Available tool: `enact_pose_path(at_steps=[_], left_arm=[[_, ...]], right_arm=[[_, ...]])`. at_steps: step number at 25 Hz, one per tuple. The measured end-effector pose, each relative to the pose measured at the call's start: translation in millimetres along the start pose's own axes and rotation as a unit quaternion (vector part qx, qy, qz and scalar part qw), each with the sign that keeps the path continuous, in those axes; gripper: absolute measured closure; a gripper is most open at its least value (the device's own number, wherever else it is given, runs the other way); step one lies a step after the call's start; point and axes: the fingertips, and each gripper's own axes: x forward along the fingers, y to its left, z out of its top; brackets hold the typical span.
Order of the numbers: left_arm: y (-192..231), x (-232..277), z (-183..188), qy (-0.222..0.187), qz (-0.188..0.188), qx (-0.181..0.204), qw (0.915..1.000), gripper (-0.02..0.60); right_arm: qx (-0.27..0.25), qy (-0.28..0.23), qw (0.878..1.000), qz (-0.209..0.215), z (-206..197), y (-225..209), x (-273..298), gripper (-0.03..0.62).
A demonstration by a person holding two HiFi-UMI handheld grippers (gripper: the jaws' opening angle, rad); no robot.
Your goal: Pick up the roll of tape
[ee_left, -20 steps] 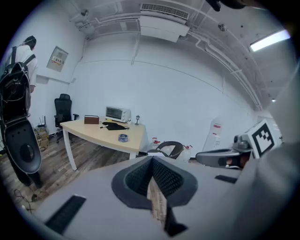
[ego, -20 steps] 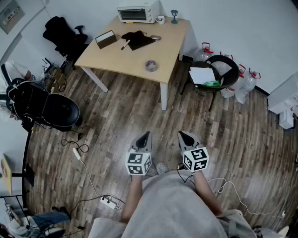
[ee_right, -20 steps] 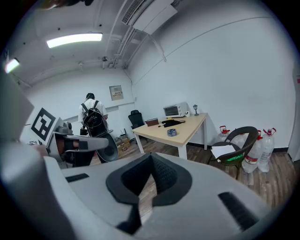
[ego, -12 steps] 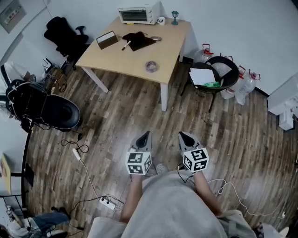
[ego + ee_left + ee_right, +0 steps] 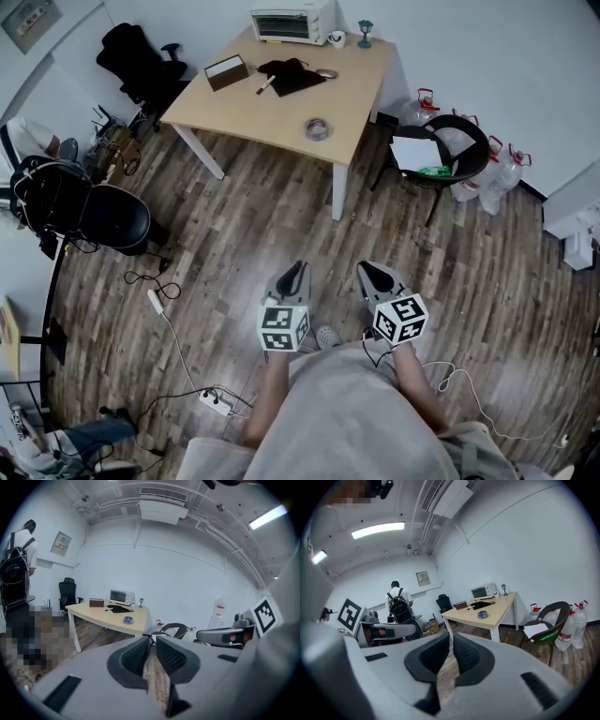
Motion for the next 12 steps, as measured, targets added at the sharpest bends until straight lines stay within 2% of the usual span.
enact_pose_path(at_steps=[2, 7, 12], left_arm=[[10, -3, -3, 0.001, 0.005, -0.006, 1.0000, 0.504], [34, -2, -13, 0.010, 0.025, -0.031, 0.9992, 0.476], [45, 11, -11, 0.012, 0.032, -0.041, 0.9986, 0.457]], right_arm=[[0.004, -0.001, 1.000, 0.004, -3, 5, 5, 0.537], [0.009, 0.017, 1.000, 0.001, -15, 5, 17, 0.493], [0.016, 0.037, 0.999, -0.006, -16, -16, 32, 0.479]])
